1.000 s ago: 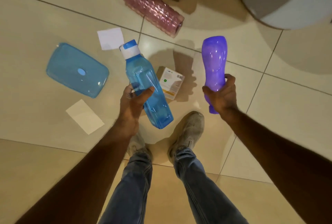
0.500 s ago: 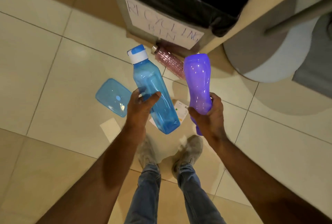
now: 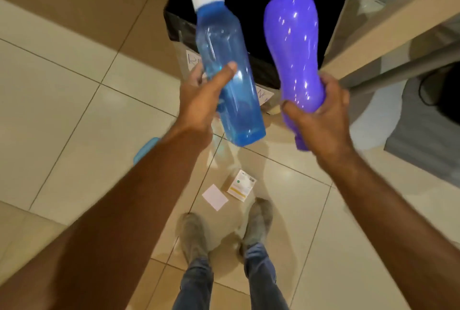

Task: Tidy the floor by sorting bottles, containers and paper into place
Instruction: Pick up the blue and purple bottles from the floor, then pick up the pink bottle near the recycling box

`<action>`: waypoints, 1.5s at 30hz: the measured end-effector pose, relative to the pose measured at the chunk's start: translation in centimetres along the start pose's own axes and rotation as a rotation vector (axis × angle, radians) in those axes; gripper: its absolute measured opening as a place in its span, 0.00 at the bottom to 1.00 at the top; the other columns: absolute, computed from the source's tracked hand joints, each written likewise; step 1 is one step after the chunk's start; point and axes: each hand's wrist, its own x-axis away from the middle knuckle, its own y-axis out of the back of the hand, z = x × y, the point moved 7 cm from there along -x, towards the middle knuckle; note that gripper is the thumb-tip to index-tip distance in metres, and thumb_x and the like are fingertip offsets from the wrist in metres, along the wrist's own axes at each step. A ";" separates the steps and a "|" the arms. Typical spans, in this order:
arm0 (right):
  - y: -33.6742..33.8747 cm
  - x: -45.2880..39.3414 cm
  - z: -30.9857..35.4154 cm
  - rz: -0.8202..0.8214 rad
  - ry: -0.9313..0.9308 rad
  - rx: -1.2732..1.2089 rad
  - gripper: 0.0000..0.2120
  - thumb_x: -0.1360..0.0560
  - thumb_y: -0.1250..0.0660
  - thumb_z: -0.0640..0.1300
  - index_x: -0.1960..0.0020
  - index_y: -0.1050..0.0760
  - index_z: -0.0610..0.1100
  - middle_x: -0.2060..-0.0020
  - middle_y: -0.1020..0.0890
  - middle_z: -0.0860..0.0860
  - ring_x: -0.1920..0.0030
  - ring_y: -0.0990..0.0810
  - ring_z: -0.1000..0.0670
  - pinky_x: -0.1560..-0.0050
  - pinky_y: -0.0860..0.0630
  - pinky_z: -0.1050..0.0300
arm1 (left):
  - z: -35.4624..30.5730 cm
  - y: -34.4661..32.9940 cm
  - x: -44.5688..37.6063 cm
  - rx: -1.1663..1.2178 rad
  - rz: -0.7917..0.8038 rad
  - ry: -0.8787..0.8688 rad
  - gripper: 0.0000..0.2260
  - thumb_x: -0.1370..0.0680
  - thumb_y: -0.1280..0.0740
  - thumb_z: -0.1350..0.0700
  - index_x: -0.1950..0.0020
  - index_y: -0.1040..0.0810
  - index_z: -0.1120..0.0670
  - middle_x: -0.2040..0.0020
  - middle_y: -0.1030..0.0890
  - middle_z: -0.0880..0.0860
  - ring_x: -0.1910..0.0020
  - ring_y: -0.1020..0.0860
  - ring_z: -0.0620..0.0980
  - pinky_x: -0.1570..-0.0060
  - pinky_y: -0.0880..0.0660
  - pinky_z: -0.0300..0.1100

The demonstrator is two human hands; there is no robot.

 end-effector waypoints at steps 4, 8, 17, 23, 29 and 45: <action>0.5 -7.1 3.0 -0.021 0.057 0.061 0.40 0.40 0.26 0.58 0.30 0.30 0.49 0.40 0.30 0.52 0.50 0.24 0.64 0.53 0.25 0.74 | -3.3 -3.1 -3.5 0.038 -0.020 0.034 0.11 0.22 0.27 0.50 0.41 0.18 0.49 0.57 0.14 0.44 0.64 0.16 0.41 0.69 0.23 0.35; -0.6 -13.3 4.3 0.045 -0.008 0.145 0.43 0.43 0.27 0.62 0.31 0.28 0.47 0.39 0.22 0.48 0.44 0.18 0.46 0.42 0.19 0.50 | -5.4 -4.8 -6.5 0.070 -0.072 0.089 0.14 0.23 0.26 0.50 0.40 0.20 0.51 0.57 0.15 0.48 0.66 0.15 0.43 0.71 0.22 0.36; -5.5 -20.6 3.6 0.182 -0.028 0.317 0.39 0.29 0.26 0.62 0.26 0.32 0.44 0.30 0.25 0.43 0.34 0.22 0.40 0.36 0.22 0.45 | -8.0 -7.7 -13.8 -0.049 -0.166 0.023 0.21 0.25 0.23 0.53 0.36 0.25 0.56 0.49 0.16 0.54 0.55 0.15 0.52 0.71 0.19 0.42; -7.1 -21.5 3.0 0.165 0.055 0.367 0.32 0.22 0.31 0.57 0.24 0.33 0.45 0.27 0.28 0.45 0.31 0.25 0.41 0.39 0.25 0.52 | -7.8 -8.4 -16.8 -0.313 -0.181 -0.059 0.20 0.23 0.26 0.54 0.34 0.28 0.54 0.52 0.20 0.49 0.57 0.20 0.45 0.74 0.23 0.33; -6.2 -17.9 3.8 0.121 0.257 0.262 0.22 0.18 0.34 0.53 0.27 0.30 0.47 0.30 0.29 0.48 0.36 0.26 0.52 0.53 0.33 0.77 | -7.8 -7.7 -14.4 -0.669 -0.108 -0.443 0.24 0.19 0.32 0.53 0.23 0.31 0.55 0.35 0.23 0.49 0.42 0.23 0.41 0.50 0.25 0.24; -10.6 0.5 -9.7 0.229 0.266 0.235 0.22 0.18 0.35 0.49 0.27 0.30 0.44 0.34 0.26 0.47 0.36 0.27 0.50 0.48 0.28 0.64 | 11.8 2.3 -5.9 -1.049 -0.105 -0.381 0.26 0.23 0.30 0.49 0.26 0.27 0.54 0.30 0.24 0.53 0.31 0.27 0.53 0.34 0.28 0.48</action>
